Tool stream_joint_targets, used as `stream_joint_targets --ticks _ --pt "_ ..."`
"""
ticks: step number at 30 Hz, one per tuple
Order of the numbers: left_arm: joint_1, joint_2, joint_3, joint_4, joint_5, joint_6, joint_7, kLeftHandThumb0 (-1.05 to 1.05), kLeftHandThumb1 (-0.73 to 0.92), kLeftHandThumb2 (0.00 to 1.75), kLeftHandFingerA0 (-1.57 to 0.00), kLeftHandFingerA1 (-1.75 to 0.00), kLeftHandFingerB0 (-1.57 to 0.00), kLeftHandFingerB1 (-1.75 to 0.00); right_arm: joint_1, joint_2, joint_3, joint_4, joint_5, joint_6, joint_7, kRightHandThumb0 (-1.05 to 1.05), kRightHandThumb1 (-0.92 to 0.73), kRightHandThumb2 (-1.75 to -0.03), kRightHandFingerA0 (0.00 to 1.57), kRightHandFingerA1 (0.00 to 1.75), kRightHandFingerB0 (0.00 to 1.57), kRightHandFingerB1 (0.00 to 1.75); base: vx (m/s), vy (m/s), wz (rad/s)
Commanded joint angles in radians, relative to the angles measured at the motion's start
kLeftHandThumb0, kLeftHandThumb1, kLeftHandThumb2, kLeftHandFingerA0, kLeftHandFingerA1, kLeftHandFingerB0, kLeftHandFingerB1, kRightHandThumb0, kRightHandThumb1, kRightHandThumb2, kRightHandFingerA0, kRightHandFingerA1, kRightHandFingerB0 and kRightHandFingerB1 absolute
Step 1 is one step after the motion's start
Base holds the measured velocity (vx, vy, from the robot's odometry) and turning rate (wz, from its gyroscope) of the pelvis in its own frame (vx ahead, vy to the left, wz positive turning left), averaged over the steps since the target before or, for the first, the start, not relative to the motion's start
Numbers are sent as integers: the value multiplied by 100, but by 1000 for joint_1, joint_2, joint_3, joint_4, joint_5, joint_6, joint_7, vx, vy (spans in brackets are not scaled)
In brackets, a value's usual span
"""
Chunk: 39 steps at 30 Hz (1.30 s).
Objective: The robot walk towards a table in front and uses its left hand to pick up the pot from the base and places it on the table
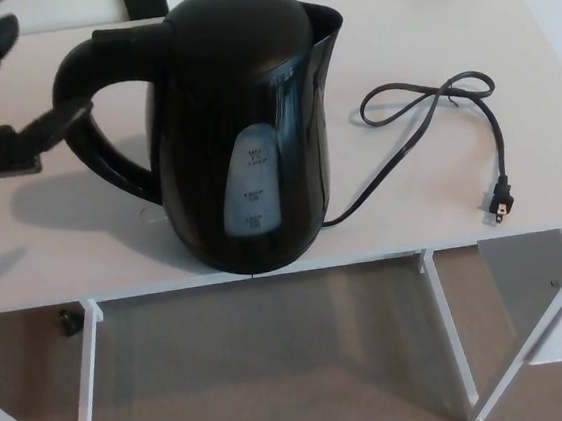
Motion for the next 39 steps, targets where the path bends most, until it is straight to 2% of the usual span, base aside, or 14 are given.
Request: stream_joint_targets --ticks 1,7,9,10,11,12,13,20,21,31,35,36,39 --pt "-34 9 -48 76 149 11 24 -56 37 70 -6 -28 -8 -23 0 -19 -9 -7 0 14 -4 -37 -63 -58 70 44 54 40 0 0 0" --pt "-62 -6 -76 116 199 0 23 -57 38 68 -6 -35 -9 -23 -2 -20 -9 -13 -1 15 -3 -37 -62 -58 70 44 54 39 0 0 0" --pt "-81 -15 -86 130 220 7 30 -56 36 71 -2 -38 -10 -29 -5 -16 -11 -18 2 18 -3 -37 -63 -58 71 44 54 39 0 0 0" --pt "-93 -29 -96 143 246 7 57 -30 27 84 -1 -49 0 -47 -4 -15 -12 -26 3 24 -4 -37 -63 -58 71 44 55 40 0 0 0" --pt "-96 -33 -98 148 254 6 64 -30 27 84 -1 -49 0 -47 -4 -15 -12 -28 4 26 -4 -37 -63 -58 71 44 55 40 0 0 0" --pt "-103 -48 -101 153 270 15 86 -50 47 55 -20 -31 -16 -27 -2 -15 -12 -34 3 27 -5 -38 -63 -58 71 44 55 40 0 0 0" --pt "-109 -61 -104 157 285 25 108 -26 29 86 -7 -51 -7 -49 1 -14 -12 -37 5 25 -3 -37 -63 -58 70 45 54 40 0 0 0" --pt "-153 -128 -100 198 332 64 160 -26 31 88 -10 -51 -8 -50 2 -16 -10 -45 -2 20 -6 -37 -63 -58 69 44 54 40 0 0 0" --pt "-159 -135 -102 206 338 65 164 -53 42 67 -24 -41 -18 -36 4 -15 -12 -48 1 24 -5 -36 -63 -58 69 44 54 40 0 0 0" --pt "-204 -213 -117 248 384 81 184 -51 41 67 -29 -43 -20 -37 12 -11 -20 -67 10 34 -7 -35 -63 -58 69 44 54 40 0 0 0" --pt "-218 -253 -124 264 392 83 192 -44 41 64 -32 -43 -22 -37 6 -14 -32 -85 17 46 -4 -35 -64 -58 69 44 54 40 0 0 0" --pt "-217 -261 -124 271 399 77 196 -36 47 54 -39 -38 -27 -31 7 -14 -33 -86 19 48 0 -35 -63 -58 67 43 53 40 0 0 0" --pt "-235 -290 -131 291 407 83 204 -32 47 54 -44 -39 -29 -31 0 -19 -39 -95 21 53 7 -34 -64 -58 69 43 53 39 0 0 0"
